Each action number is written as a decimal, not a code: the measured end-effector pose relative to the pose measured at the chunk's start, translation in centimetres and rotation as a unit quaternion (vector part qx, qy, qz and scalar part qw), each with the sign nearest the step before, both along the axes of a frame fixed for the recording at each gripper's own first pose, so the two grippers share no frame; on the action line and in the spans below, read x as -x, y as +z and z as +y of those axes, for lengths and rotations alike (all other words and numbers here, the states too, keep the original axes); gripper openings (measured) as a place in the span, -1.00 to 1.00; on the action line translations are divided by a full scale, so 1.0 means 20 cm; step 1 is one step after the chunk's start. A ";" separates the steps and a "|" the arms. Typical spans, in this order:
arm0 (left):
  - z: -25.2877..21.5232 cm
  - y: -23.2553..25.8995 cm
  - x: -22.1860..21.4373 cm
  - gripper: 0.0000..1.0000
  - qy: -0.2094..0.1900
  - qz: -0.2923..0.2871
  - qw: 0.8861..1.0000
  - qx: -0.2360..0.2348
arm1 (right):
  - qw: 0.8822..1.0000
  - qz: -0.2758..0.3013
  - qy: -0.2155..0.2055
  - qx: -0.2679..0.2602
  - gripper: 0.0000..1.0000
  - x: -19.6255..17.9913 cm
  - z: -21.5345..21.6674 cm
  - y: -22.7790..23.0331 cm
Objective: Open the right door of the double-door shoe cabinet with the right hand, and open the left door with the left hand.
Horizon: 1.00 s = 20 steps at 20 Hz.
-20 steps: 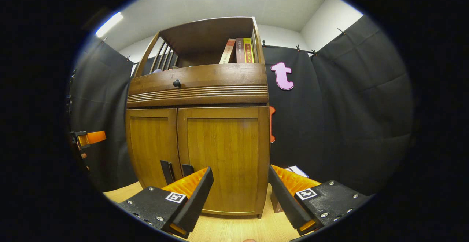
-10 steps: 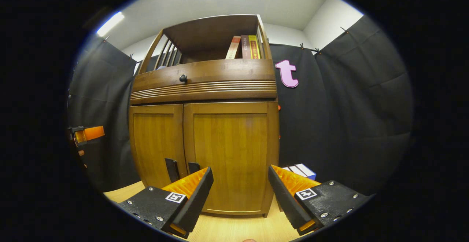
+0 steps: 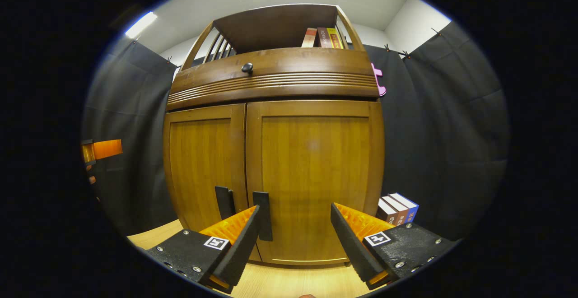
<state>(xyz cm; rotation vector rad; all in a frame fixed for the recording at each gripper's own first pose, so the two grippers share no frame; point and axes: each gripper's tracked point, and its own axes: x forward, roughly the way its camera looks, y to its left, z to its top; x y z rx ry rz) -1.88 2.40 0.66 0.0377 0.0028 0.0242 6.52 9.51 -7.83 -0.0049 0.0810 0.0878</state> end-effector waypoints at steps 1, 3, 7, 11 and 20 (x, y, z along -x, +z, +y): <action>0.02 -0.01 -0.01 0.90 0.002 0.003 1.000 -0.002 | 1.000 0.002 0.003 0.001 1.00 -0.03 0.04 -0.03; 0.03 -0.03 -0.03 0.90 0.002 0.007 1.000 -0.002 | 1.000 0.011 0.009 0.004 1.00 -0.09 0.11 -0.10; 0.06 -0.06 -0.06 0.90 -0.001 0.009 1.000 -0.004 | 1.000 0.028 0.014 0.003 0.87 -0.18 0.21 -0.25; 0.10 -0.09 -0.09 0.90 0.002 0.010 1.000 -0.008 | 0.999 0.037 0.009 -0.010 0.87 -0.29 0.25 -0.31; 0.15 -0.12 -0.14 0.92 0.008 0.012 1.000 -0.005 | 0.998 0.060 0.006 -0.018 0.65 -0.45 0.26 -0.43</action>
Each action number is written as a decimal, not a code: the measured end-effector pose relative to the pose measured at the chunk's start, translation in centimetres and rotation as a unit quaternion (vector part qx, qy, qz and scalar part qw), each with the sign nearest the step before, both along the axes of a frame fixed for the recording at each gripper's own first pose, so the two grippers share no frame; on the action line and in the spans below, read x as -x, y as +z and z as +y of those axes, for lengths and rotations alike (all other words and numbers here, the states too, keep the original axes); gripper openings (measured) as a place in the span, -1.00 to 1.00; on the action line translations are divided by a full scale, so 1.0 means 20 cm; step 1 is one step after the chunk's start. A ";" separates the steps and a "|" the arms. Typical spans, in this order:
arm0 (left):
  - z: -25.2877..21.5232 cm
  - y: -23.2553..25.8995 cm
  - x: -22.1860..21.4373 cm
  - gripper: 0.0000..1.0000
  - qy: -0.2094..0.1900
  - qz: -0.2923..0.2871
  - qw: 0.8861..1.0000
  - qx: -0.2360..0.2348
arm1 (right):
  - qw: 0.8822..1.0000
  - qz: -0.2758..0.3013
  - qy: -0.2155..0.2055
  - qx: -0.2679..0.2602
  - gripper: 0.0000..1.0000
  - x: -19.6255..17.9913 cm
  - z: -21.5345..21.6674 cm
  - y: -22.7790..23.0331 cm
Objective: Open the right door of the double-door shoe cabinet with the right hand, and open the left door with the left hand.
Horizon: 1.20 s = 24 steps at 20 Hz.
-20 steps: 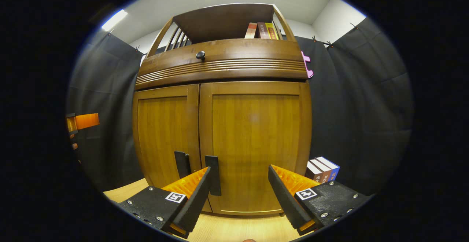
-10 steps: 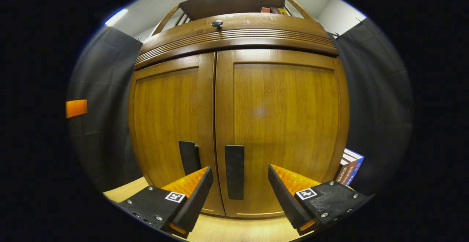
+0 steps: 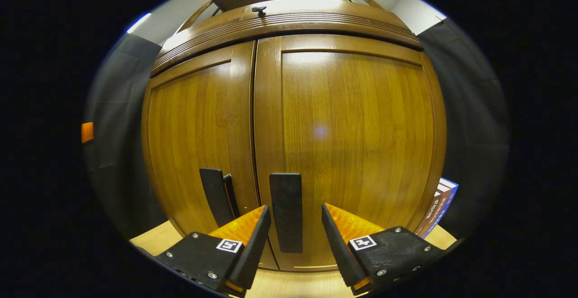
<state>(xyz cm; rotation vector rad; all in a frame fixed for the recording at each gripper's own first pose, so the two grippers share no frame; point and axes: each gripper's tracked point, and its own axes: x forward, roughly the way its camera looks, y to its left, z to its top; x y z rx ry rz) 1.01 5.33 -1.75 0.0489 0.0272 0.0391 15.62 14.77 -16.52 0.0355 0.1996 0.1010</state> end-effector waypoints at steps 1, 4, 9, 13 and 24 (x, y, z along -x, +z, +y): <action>0.00 0.00 0.00 0.89 -0.001 0.000 1.000 -0.002 | 1.000 0.001 0.001 -0.002 0.39 -0.01 0.01 0.00; 0.00 0.02 0.02 0.90 -0.005 -0.006 1.000 -0.002 | 1.000 0.002 0.004 -0.007 0.12 -0.02 0.03 -0.01; 0.00 0.01 0.05 0.89 -0.004 -0.008 1.000 0.001 | 1.000 0.005 -0.001 -0.006 -0.25 -0.03 0.03 -0.03; -0.03 0.03 0.09 0.92 -0.007 -0.011 1.000 -0.004 | 1.000 0.003 -0.001 -0.003 -0.31 -0.02 0.02 -0.03; -0.02 0.07 0.15 0.90 0.008 -0.013 1.000 -0.011 | 1.000 -0.002 0.018 -0.011 -0.41 0.12 0.00 -0.01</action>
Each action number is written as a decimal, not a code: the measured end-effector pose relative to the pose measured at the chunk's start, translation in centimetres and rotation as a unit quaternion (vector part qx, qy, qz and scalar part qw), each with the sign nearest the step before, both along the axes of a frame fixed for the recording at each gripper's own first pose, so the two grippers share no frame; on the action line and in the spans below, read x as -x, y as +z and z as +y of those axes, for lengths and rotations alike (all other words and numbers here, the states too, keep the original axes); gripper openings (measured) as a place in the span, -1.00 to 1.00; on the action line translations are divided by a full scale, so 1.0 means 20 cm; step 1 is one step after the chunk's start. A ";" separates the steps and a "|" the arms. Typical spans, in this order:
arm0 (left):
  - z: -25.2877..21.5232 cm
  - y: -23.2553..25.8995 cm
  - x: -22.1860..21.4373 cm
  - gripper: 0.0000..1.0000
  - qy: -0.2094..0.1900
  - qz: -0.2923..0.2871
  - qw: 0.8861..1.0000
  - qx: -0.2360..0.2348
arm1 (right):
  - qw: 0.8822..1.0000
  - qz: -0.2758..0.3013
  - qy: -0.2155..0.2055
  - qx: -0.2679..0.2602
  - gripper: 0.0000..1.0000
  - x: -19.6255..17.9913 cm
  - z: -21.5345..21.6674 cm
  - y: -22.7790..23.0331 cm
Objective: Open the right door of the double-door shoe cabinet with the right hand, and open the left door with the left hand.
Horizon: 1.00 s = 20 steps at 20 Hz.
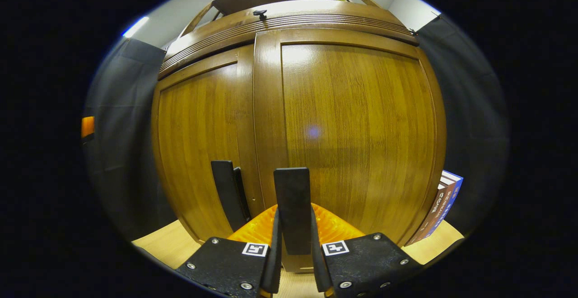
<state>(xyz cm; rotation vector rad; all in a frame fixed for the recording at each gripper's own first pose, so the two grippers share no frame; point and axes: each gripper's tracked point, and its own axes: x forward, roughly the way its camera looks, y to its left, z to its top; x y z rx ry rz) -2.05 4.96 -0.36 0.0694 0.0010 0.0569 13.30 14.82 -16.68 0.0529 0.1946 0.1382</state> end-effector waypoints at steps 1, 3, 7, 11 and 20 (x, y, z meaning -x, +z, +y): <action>0.00 0.00 0.01 0.90 0.001 0.000 1.000 0.000 | 1.000 0.000 0.002 0.000 -0.41 0.02 -0.01 0.00; 0.00 0.02 0.03 0.90 0.002 -0.003 1.000 -0.001 | 1.000 0.001 0.006 -0.004 -0.41 0.06 -0.02 0.01; -0.04 0.04 0.07 0.90 -0.001 -0.008 1.000 0.000 | 1.000 0.001 0.014 -0.002 -0.41 0.12 -0.04 0.01; -0.10 0.06 0.12 0.90 -0.010 -0.008 1.000 0.003 | 1.000 0.002 0.020 -0.009 -0.43 0.22 -0.06 0.04; -0.20 0.13 0.23 0.90 -0.022 -0.017 1.000 -0.004 | 0.999 0.001 0.030 -0.015 -0.43 0.39 -0.15 0.07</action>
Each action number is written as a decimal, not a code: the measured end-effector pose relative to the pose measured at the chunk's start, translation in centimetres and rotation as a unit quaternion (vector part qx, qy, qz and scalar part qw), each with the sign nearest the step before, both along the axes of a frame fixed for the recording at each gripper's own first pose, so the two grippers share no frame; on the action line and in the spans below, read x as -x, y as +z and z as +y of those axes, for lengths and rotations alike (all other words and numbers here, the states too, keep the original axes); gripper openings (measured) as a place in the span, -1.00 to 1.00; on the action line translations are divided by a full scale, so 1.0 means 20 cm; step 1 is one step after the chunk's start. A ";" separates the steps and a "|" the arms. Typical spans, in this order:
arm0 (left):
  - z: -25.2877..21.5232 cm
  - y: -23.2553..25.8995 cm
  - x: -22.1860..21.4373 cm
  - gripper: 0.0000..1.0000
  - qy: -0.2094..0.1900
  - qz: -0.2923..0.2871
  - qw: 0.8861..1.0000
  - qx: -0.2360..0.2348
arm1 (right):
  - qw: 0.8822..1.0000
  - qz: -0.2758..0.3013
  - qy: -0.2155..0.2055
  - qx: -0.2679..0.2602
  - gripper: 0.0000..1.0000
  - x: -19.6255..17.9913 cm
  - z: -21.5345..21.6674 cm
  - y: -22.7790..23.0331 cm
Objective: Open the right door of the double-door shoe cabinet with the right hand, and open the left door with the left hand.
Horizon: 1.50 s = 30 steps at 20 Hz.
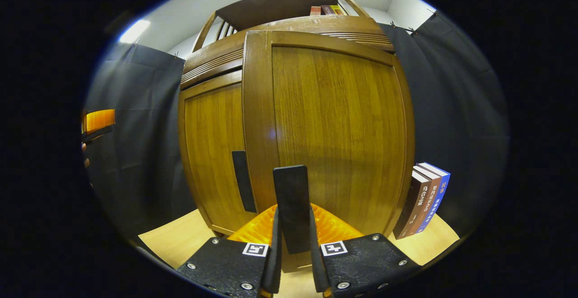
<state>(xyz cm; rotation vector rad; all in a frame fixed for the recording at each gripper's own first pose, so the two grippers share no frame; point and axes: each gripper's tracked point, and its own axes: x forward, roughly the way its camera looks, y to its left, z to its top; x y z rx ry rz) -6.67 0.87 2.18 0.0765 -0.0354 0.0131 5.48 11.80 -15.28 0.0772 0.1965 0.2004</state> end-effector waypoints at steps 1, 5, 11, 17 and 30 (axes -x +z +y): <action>-0.02 0.00 0.01 0.90 -0.003 0.000 1.000 0.000 | 1.000 0.001 0.001 -0.002 -0.43 0.02 -0.01 0.00; -0.06 -0.01 0.02 0.90 -0.015 0.007 1.000 0.007 | 1.000 0.000 0.002 -0.002 -0.43 0.12 -0.09 0.01; -0.08 -0.02 0.03 0.89 -0.024 0.008 1.000 0.010 | 1.000 0.003 -0.008 -0.003 -0.43 0.25 -0.21 0.03; -0.12 -0.04 0.05 0.90 -0.037 0.011 0.999 0.006 | 1.000 0.000 -0.030 0.006 -0.48 0.35 -0.33 0.05; -0.22 -0.03 0.09 0.93 -0.059 0.009 0.998 0.006 | 0.997 -0.003 -0.080 0.015 -0.72 0.52 -0.60 0.09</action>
